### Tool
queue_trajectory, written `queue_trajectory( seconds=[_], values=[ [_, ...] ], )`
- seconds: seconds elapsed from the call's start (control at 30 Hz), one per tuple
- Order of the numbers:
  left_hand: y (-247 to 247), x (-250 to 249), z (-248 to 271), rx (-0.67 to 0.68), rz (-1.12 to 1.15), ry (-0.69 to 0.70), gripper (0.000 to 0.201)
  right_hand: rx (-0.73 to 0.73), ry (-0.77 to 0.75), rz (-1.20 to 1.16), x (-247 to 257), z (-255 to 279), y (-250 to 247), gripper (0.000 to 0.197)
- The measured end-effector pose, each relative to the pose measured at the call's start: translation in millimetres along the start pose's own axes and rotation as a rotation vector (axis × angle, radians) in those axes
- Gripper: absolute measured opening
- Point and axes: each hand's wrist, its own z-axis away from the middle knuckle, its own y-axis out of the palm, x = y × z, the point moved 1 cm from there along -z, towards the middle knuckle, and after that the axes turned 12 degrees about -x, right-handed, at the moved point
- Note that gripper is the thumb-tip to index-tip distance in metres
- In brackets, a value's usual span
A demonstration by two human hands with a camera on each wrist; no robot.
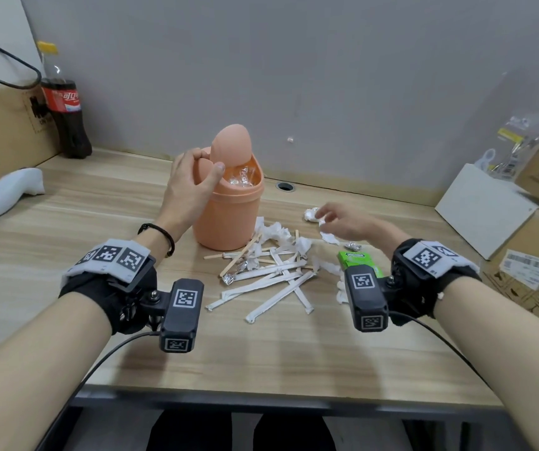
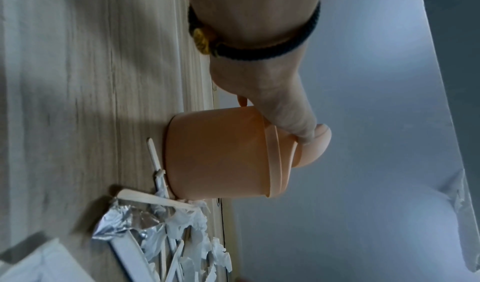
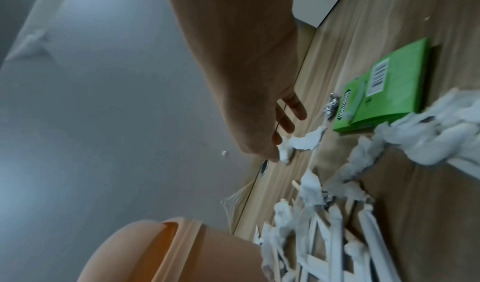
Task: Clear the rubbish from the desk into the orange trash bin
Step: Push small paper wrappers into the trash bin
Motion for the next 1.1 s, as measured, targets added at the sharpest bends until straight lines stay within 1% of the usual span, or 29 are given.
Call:
queue_trajectory(
  seconds=[0.07, 0.13, 0.27, 0.3, 0.37, 0.43, 0.47, 0.53, 0.63, 0.7, 0.73, 0.8, 0.93, 1.03, 1.1],
  values=[
    [0.0, 1.2, -0.2, -0.004, -0.002, 0.004, 0.04, 0.07, 0.001, 0.052, -6.0, 2.4, 4.5, 0.035],
    [0.4, 2.4, -0.6, -0.009, -0.001, 0.005, 0.041, 0.141, -0.003, 0.042, -7.5, 4.6, 5.5, 0.034],
    [0.8, 2.5, -0.9, -0.02, 0.007, 0.007, 0.039, 0.339, -0.044, 0.126, -3.8, 12.5, 8.7, 0.046],
    [0.7, 2.3, -0.8, -0.022, 0.003, 0.01, 0.039, 0.355, -0.064, 0.154, -2.6, 13.7, 11.8, 0.044],
    [0.1, 1.9, -0.4, -0.02, -0.005, 0.011, 0.039, 0.343, -0.093, 0.174, -3.8, 11.8, 20.8, 0.031],
    [-0.2, 1.7, -0.3, -0.019, -0.01, 0.012, 0.039, 0.308, -0.084, 0.161, -6.3, 9.5, 27.4, 0.014],
    [-0.3, 1.5, -0.2, -0.017, -0.012, 0.013, 0.039, 0.286, -0.073, 0.146, -7.3, 8.1, 28.3, 0.009],
    [-0.4, 1.6, -0.2, -0.014, -0.014, 0.013, 0.039, 0.194, -0.047, 0.084, -8.1, 4.0, 25.7, 0.007],
    [0.0, 2.1, -0.5, -0.014, -0.006, 0.012, 0.037, -0.061, -0.048, -0.031, -2.0, -4.6, 17.4, 0.012],
    [-0.6, 3.0, -1.3, -0.016, -0.005, 0.015, 0.037, -0.244, -0.067, -0.053, 6.6, -11.2, 16.5, 0.012],
    [-0.7, 3.5, -1.6, -0.015, -0.003, 0.016, 0.037, -0.31, -0.076, -0.062, 11.8, -13.8, 18.3, 0.01],
    [-1.0, 4.1, -2.1, -0.009, -0.003, 0.018, 0.035, -0.372, -0.086, -0.086, 22.2, -19.0, 26.2, 0.009],
    [-3.7, 4.4, -3.3, 0.015, -0.028, 0.035, 0.038, -0.423, -0.107, -0.153, 39.9, -27.5, 44.1, 0.007],
    [-5.3, 4.2, -4.0, 0.02, -0.032, 0.042, 0.038, -0.518, -0.137, -0.208, 49.6, -34.4, 47.4, 0.008],
    [-5.0, 4.4, -4.4, 0.024, -0.028, 0.04, 0.037, -0.555, -0.142, -0.268, 54.3, -37.5, 46.4, 0.008]
  ],
)
